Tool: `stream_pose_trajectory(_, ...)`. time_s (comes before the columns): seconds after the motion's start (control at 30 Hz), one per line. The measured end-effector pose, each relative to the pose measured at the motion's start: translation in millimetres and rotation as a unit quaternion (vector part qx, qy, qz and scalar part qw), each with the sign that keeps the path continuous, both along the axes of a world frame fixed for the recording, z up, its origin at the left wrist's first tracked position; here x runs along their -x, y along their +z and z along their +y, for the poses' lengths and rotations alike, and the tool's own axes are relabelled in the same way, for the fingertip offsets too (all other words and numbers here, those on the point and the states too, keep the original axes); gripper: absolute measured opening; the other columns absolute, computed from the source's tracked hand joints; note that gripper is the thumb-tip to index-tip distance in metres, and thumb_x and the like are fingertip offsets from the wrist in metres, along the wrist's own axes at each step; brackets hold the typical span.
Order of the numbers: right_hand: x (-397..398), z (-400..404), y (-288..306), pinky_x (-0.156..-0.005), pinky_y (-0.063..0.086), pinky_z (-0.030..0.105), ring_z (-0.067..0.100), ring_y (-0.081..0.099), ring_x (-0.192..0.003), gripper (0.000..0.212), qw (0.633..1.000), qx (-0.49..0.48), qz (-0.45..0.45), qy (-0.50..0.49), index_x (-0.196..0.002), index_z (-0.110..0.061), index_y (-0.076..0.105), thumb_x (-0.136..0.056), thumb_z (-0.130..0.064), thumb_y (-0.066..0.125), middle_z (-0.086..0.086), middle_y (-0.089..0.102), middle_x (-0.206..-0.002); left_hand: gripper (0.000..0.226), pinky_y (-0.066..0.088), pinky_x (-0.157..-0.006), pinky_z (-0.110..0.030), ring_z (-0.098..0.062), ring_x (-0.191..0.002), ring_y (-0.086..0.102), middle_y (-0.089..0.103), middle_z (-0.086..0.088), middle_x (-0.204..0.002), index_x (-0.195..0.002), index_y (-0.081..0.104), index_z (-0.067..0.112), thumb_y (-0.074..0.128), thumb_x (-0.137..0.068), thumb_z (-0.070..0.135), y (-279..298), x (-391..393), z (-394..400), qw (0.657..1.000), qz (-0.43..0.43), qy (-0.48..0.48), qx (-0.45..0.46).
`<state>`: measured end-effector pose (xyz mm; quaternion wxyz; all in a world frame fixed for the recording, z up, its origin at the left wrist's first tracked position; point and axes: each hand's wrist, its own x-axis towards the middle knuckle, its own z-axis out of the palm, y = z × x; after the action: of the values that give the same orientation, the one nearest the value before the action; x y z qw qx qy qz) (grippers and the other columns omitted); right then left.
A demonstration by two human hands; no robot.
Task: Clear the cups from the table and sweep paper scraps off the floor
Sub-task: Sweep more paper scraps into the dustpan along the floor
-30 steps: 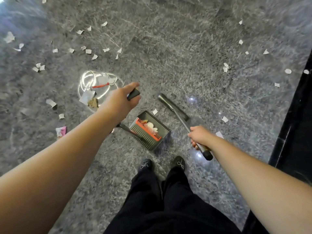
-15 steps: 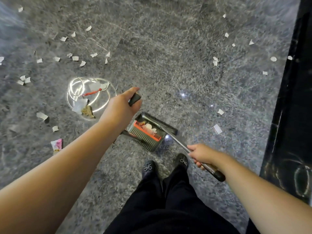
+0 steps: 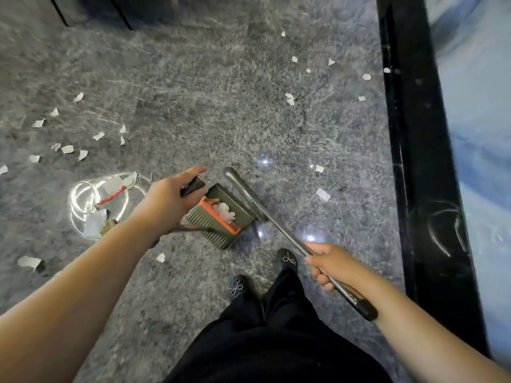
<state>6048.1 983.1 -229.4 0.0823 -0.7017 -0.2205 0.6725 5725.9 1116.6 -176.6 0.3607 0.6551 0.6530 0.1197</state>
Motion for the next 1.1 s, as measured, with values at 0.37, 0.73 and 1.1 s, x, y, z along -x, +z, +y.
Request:
stream_pose_trajectory(0.37, -71, -6, 9, -0.035, 0.034, 0.019, 0.011, 0.039, -0.035, 0.050, 0.974, -0.062, -0.051, -0.211, -0.143, -0.021, 0.041, -0.097, -0.006, 0.050, 0.005, 0.046, -0.055, 0.039, 0.041, -0.043, -0.011, -0.010, -0.046, 0.057, 0.060, 0.014, -0.067, -0.126, 0.054, 0.053, 0.064, -0.092, 0.037, 3, -79, 55, 0.992, -0.018, -0.126, 0.018)
stream_pose_trajectory(0.73, -195, 27, -20, -0.033, 0.035, 0.022, 0.013, 0.040, -0.035, 0.040, 0.963, -0.028, -0.073, -0.256, -0.136, -0.012, 0.049, -0.097, -0.006, 0.051, 0.003, 0.045, -0.048, 0.042, 0.033, -0.038, -0.007, 0.010, -0.047, 0.053, 0.055, 0.020, -0.071, -0.133, 0.051, 0.049, 0.061, -0.094, 0.036, -2, -218, 113, 0.980, -0.029, -0.195, 0.041)
stream_pose_trajectory(1.1, -237, 77, -55, -0.037, 0.041, 0.023, 0.013, 0.048, -0.040, 0.044, 0.972, -0.008, -0.050, -0.229, -0.142, -0.015, 0.044, -0.098, -0.010, 0.049, 0.002, 0.052, -0.047, 0.043, 0.036, -0.043, -0.012, -0.001, -0.047, 0.052, 0.059, 0.012, -0.075, -0.134, 0.047, 0.053, 0.059, -0.094, 0.044, -2, -321, 174, 0.967, 0.030, -0.251, 0.042)
